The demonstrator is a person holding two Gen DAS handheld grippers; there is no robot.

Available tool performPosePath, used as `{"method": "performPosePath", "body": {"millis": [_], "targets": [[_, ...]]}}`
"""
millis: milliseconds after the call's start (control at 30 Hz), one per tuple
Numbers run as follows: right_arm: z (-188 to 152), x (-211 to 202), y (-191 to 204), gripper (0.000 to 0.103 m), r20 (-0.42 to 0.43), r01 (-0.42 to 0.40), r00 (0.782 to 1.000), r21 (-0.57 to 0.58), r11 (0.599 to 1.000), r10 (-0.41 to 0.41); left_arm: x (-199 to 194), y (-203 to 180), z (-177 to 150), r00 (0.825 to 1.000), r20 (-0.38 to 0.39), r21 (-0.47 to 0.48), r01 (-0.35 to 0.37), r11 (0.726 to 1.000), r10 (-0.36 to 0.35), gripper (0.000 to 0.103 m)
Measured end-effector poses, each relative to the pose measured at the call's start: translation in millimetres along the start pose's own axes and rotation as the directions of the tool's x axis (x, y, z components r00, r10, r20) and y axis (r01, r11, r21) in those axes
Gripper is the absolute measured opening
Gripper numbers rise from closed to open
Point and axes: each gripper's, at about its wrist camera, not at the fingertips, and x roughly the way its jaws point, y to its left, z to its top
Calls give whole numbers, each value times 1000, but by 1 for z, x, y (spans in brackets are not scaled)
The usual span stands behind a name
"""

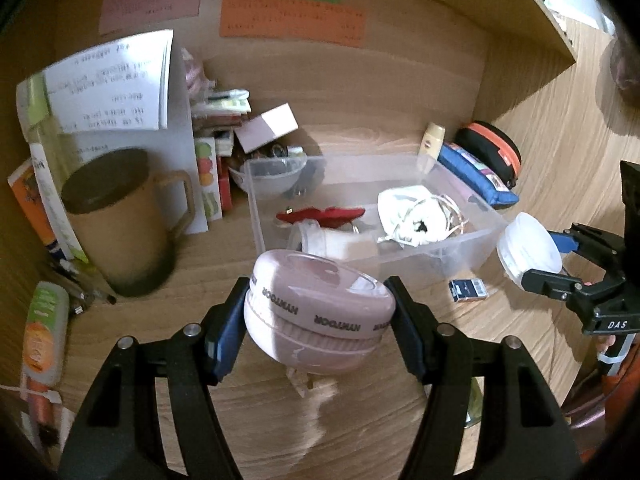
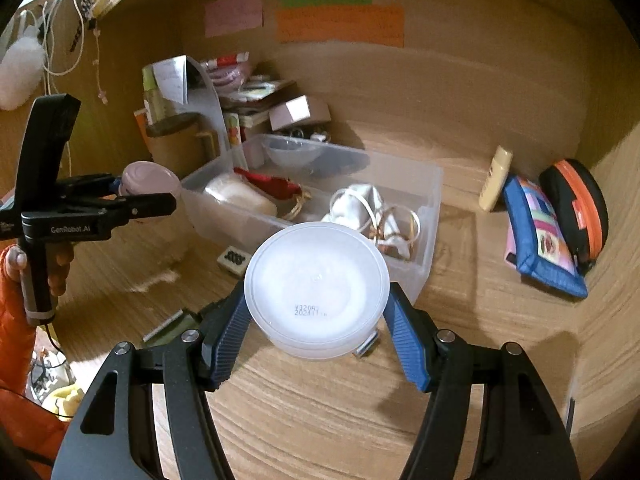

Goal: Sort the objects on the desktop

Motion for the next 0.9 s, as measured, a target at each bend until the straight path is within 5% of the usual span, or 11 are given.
{"method": "performPosePath", "body": {"millis": [900], "targets": [[63,20,-21,63,95,-8,995,-23,1000,10,9,-18,62,998,66,69,-20,997,15,65]]}}
